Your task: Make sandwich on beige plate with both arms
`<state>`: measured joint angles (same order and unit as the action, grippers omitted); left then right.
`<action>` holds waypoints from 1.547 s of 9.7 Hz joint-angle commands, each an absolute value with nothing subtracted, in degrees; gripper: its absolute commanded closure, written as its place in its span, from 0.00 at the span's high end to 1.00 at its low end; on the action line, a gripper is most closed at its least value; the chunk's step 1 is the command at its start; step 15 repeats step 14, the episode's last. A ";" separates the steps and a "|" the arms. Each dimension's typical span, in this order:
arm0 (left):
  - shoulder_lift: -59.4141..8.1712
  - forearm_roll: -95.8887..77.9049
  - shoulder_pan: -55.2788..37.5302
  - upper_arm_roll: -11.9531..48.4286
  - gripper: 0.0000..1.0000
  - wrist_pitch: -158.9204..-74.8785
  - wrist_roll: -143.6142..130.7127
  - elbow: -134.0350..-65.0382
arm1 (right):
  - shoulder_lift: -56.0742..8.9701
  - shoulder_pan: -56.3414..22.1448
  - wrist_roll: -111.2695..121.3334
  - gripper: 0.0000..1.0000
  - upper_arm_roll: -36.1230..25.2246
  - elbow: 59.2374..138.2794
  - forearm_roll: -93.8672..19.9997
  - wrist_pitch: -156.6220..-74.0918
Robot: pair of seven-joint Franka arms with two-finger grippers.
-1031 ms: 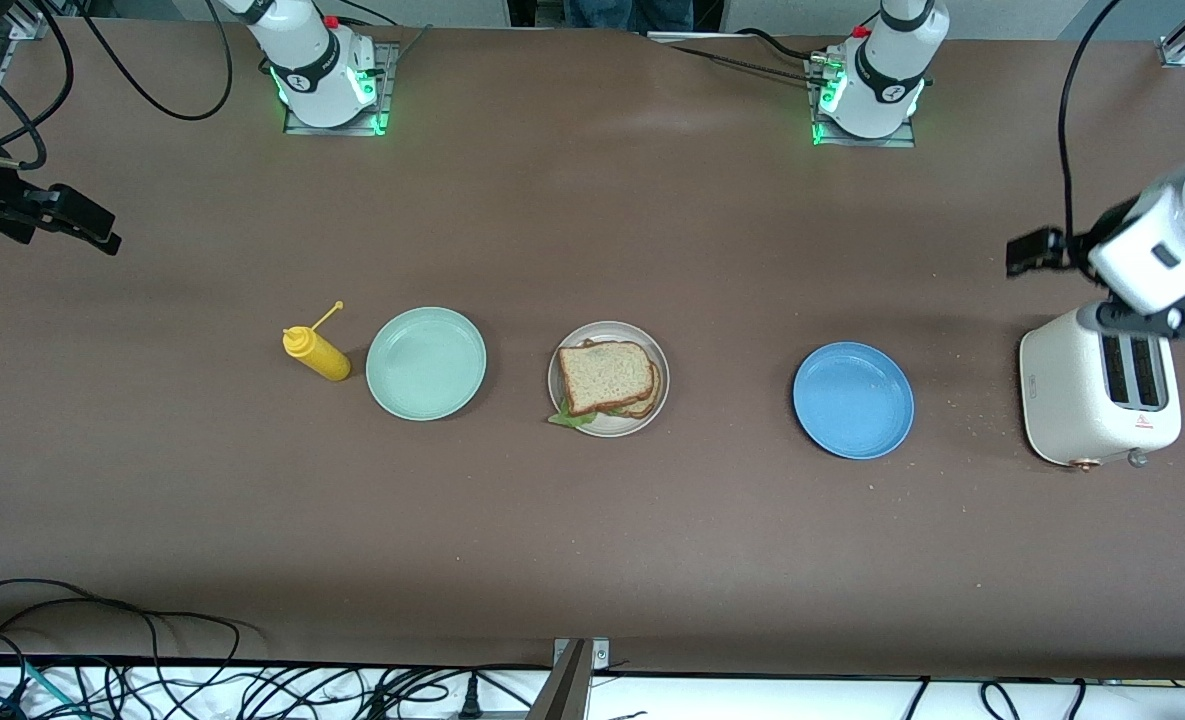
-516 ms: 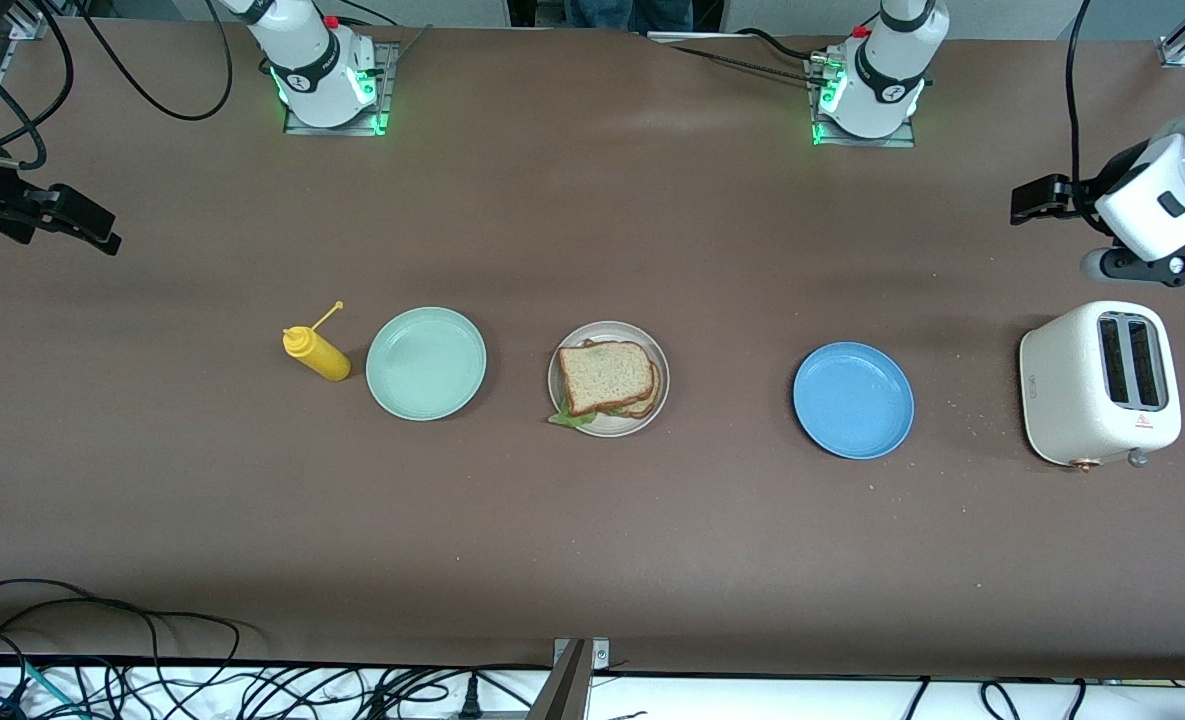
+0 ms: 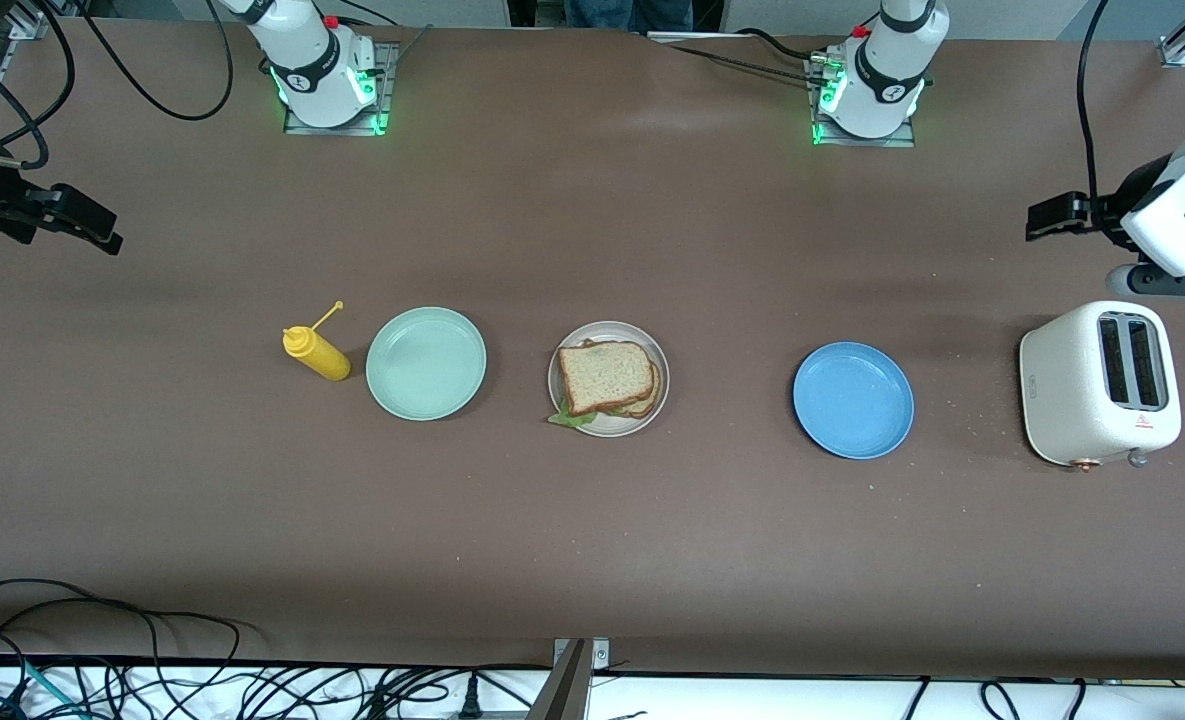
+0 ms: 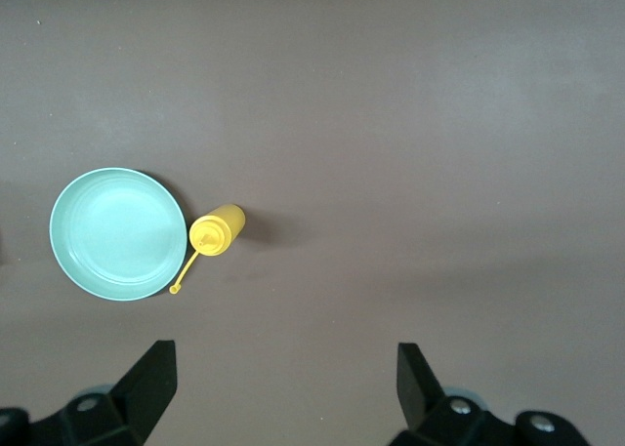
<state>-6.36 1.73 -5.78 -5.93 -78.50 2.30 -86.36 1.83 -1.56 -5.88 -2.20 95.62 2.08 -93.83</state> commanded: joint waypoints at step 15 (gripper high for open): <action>-10.37 -2.89 -5.80 -5.45 1.00 -80.60 2.20 -81.56 | 1.85 -1.58 -5.63 1.00 -2.11 94.75 1.14 -92.90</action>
